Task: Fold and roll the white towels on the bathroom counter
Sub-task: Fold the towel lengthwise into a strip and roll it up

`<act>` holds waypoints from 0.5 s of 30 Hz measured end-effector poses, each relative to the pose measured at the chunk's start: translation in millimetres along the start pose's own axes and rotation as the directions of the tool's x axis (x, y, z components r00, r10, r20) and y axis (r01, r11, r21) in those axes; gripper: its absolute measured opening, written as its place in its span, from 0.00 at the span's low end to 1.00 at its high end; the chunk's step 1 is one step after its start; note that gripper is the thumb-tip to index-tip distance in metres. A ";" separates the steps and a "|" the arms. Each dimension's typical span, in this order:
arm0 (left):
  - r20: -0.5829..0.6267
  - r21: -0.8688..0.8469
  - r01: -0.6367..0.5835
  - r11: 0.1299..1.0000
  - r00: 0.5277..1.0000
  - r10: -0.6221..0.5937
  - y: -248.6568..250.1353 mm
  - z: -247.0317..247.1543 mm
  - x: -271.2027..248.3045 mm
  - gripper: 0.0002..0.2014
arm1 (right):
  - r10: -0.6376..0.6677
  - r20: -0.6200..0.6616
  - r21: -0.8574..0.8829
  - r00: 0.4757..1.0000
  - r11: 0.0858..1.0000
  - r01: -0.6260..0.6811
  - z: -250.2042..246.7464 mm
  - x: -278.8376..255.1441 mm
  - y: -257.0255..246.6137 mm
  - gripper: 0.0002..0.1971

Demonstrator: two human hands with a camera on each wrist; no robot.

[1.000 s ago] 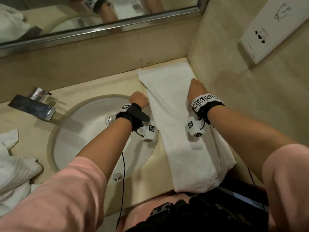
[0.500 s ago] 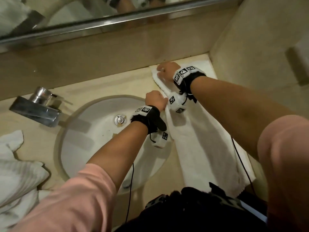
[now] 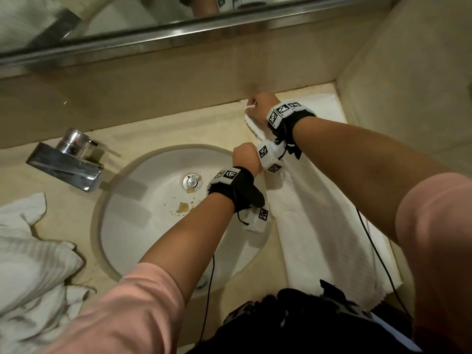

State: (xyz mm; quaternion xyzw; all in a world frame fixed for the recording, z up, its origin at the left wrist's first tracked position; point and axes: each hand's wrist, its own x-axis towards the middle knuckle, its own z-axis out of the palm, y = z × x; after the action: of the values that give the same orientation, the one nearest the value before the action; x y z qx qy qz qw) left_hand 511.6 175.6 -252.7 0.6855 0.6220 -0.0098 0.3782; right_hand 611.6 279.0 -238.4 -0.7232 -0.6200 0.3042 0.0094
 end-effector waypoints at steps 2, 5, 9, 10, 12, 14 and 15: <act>-0.036 -0.061 0.020 0.998 0.999 -0.022 0.4 4.6 -0.6 0.12 | 0.017 0.015 0.024 1.000 1.000 -0.018 1.3 1.2 -1.4 0.15; -0.024 -0.120 0.005 0.993 1.000 -0.008 4.3 8.4 -4.5 0.08 | 0.063 0.027 0.151 0.998 0.986 -0.067 1.2 4.4 1.0 0.13; -0.046 -0.284 -0.004 0.959 0.999 -0.010 2.2 6.8 -6.1 0.22 | 0.105 0.006 0.359 0.994 0.928 -0.100 -0.3 9.2 5.8 0.03; -0.027 -0.277 0.004 0.961 1.000 -0.012 1.3 5.7 -7.4 0.22 | 0.116 0.002 0.396 0.993 0.912 -0.107 0.4 10.8 7.5 0.05; -0.007 -0.309 0.026 0.951 1.000 -0.029 -3.7 7.7 -5.5 0.22 | 0.142 -0.010 0.469 0.990 0.875 -0.121 3.6 11.5 10.2 0.09; 0.020 -0.384 0.053 0.922 0.999 -0.050 -6.8 4.3 -8.7 0.21 | 0.168 -0.029 0.529 0.985 0.839 -0.127 8.1 11.2 11.9 0.09; 0.035 -0.417 0.070 0.906 0.998 -0.061 -9.3 3.9 -10.0 0.20 | 0.177 -0.039 0.552 0.983 0.824 -0.127 11.0 11.3 12.6 0.09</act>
State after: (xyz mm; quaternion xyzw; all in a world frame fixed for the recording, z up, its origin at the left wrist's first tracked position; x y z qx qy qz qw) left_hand 503.2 164.6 -255.3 0.5673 0.6283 0.1038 0.5221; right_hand 618.4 282.3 -257.1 -0.7500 -0.4465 0.4362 0.2189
